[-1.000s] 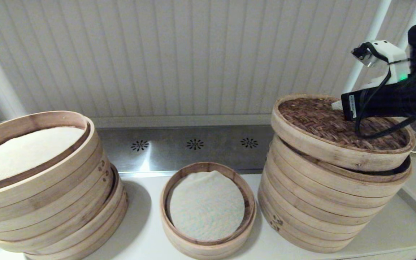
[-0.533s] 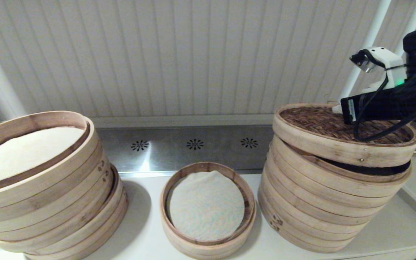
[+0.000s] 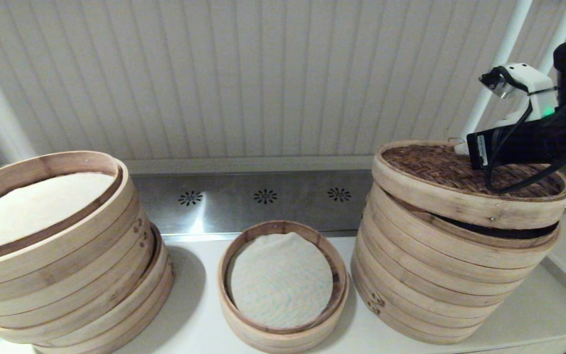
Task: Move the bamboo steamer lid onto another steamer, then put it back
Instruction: Put the steamer
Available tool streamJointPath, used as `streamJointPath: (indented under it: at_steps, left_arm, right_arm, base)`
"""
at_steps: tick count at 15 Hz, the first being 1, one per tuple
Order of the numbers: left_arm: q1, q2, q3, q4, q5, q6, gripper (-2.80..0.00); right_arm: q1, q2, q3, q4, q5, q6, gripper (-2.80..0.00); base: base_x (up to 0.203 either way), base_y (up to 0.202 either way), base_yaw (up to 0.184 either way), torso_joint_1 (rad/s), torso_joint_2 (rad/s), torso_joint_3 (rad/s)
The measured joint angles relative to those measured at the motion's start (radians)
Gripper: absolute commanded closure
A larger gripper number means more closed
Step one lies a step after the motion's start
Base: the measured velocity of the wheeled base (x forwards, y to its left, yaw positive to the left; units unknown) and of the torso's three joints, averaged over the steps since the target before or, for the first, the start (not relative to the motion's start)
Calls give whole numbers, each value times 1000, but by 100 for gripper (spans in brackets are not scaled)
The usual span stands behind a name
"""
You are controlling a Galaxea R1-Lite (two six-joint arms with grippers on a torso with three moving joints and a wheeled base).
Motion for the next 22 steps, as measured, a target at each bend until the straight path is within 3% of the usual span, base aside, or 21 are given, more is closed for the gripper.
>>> streamJointPath:
  at_steps: [13, 22]
  left_arm:
    - [0, 0, 0, 0, 0, 0, 0]
    - [0, 0, 0, 0, 0, 0, 0]
  right_arm:
    - [-1, -19, 12, -3, 0, -5, 0]
    - [2, -66, 61, 2, 1, -66, 0]
  base:
    - [0, 0, 0, 0, 0, 0]
    - [0, 0, 0, 0, 0, 0]
